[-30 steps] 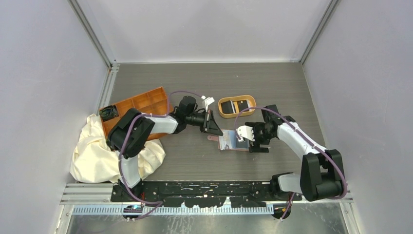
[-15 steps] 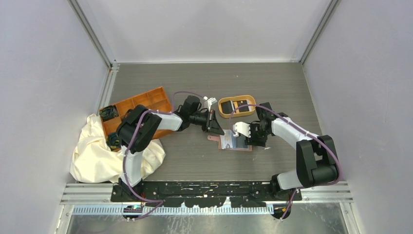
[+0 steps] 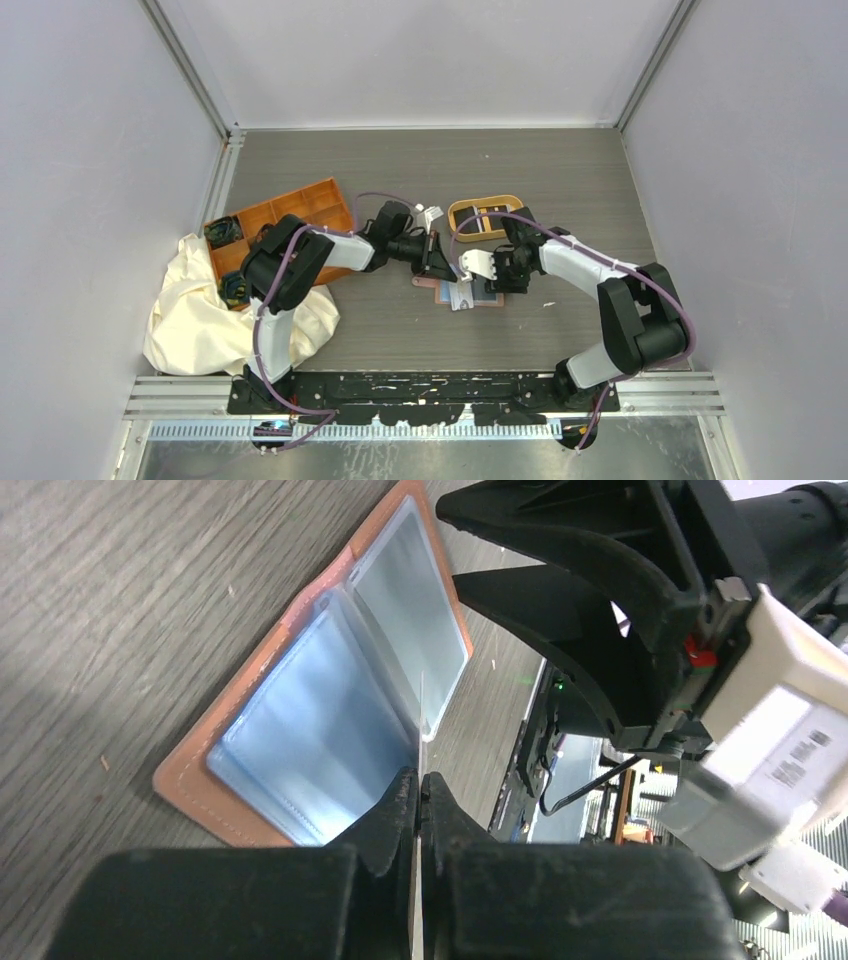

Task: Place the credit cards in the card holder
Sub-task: Insert the credit card into the card holder.

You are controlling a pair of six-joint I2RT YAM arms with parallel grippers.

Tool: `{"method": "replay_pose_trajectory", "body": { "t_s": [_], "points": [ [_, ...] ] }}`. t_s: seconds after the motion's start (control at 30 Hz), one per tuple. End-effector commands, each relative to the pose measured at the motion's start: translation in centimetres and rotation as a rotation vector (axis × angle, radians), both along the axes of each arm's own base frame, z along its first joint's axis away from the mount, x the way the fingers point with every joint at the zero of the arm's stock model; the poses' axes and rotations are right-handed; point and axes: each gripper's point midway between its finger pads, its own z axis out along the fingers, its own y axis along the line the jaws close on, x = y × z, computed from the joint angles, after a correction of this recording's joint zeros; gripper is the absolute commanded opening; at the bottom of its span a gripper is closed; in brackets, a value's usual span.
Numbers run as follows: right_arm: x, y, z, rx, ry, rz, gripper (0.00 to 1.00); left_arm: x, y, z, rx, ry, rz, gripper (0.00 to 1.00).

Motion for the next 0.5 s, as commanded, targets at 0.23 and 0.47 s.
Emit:
{"method": "replay_pose_trajectory", "body": {
  "t_s": [0.23,0.47],
  "points": [
    [1.4,4.7,-0.1,0.07,-0.071,0.139,0.52,0.5,3.2,1.8,0.024,-0.006,0.033,0.0],
    [1.9,6.0,-0.6,0.055,-0.072,0.194,0.52,0.9,5.4,3.0,0.019,0.0,0.052,0.0]
  ]
}}
